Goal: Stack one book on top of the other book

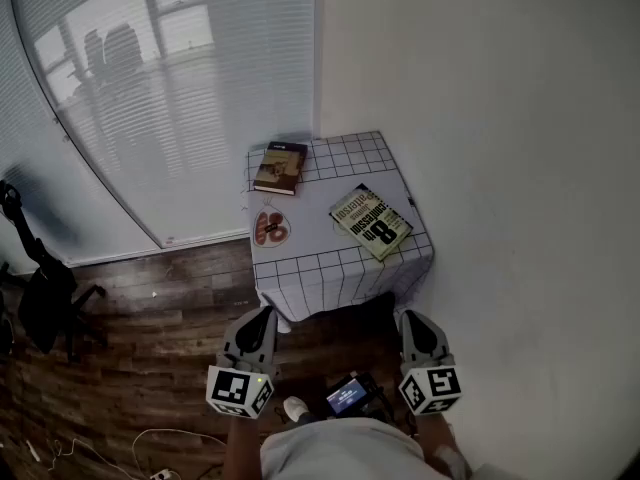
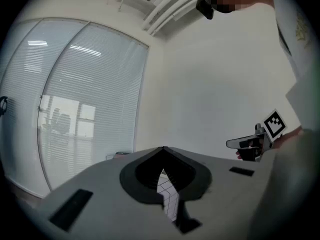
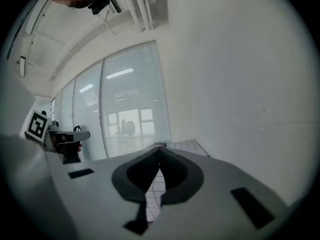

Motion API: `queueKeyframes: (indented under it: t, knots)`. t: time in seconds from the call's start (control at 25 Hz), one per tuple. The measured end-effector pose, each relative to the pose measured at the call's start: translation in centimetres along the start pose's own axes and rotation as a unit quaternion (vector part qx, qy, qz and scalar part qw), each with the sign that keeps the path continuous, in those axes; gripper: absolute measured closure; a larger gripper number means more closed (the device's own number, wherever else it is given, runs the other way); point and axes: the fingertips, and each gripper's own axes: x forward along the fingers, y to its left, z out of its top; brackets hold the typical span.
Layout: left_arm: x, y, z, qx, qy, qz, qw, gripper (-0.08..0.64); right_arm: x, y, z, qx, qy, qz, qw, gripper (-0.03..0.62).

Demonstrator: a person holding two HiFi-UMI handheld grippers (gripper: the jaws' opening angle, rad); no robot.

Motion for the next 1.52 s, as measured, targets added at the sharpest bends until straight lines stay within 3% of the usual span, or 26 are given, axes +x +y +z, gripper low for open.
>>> queueKeyframes:
  t: [0.24,0.48,0.64,0.8,1.16,1.52]
  knots:
    - [-0.8,1.2,0.8,0.005,-0.011,0.012,0.9998,0.552,0.1,0.7,0.1,0.003,-0.011,-0.019,1.0,0.584]
    - [-2.2,1.6,0.9,0.012,-0.015,0.002,0.9998,0.552,-0.6,2.0,-0.1,-0.005,-0.022,-0.035,0.999,0.584]
    - [-3.9,1.9,0.3,0.039,-0.003,-0.014,0.9991,0.552,-1.3,2.5,-0.4,-0.015,-0.027,-0.059,0.998,0.584]
    - [-4.8,3.5,-0.2,0.039,-0.004,-0.006,0.9992,0.552,-1.5,3.0,-0.8,-0.02,-0.03,-0.077,0.996,0.584]
    - [-4.6,5.1,-0.1,0.031,-0.016,0.01,0.9994,0.552,-1.0,3.9,-0.9,-0.022,-0.021,-0.065,0.997,0.584]
    - [0.7,7.7,0.0,0.026,-0.016,0.032,0.999,0.552,5.3,3.2,-1.0,-0.048,-0.005,-0.042,0.998,0.584]
